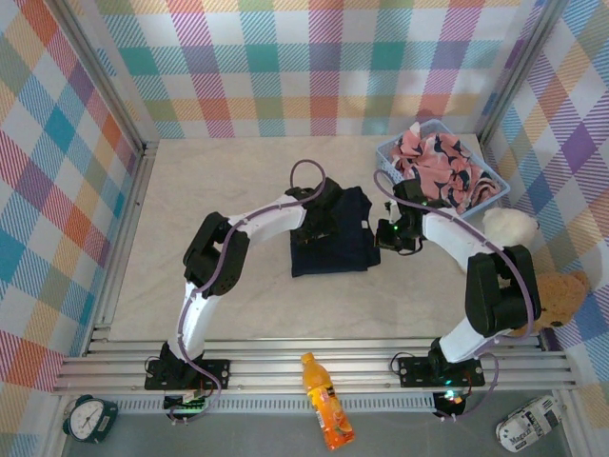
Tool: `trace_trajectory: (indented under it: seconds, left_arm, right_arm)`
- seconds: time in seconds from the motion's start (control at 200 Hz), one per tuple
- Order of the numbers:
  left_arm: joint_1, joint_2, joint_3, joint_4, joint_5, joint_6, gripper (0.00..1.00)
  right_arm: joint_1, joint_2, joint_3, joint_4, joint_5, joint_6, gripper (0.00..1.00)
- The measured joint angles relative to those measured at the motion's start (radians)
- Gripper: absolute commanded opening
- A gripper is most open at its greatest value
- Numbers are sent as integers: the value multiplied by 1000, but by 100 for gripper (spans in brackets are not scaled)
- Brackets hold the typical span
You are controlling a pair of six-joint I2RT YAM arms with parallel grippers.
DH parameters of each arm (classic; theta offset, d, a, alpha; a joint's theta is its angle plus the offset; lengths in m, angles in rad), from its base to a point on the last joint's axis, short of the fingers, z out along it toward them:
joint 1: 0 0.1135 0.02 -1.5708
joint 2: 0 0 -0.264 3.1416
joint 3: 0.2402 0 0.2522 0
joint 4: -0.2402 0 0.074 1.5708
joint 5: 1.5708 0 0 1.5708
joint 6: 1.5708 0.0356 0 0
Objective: Fold and stack the mixed laundry pile
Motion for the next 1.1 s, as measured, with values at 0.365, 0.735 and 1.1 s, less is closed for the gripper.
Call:
trace_trajectory:
  seconds: [0.365,0.735,1.1]
  left_arm:
    - [7,-51,-7,-50,0,1,78]
    - [106,134,303,10,5,74,73]
    - [130,278,414,-43,-37,107,71]
  right_arm:
    - [70,35,-111,97,-103,89,39]
    - [89,113,-101,119,-113,142,0]
    - [69,-29,47,-42,14,80,0]
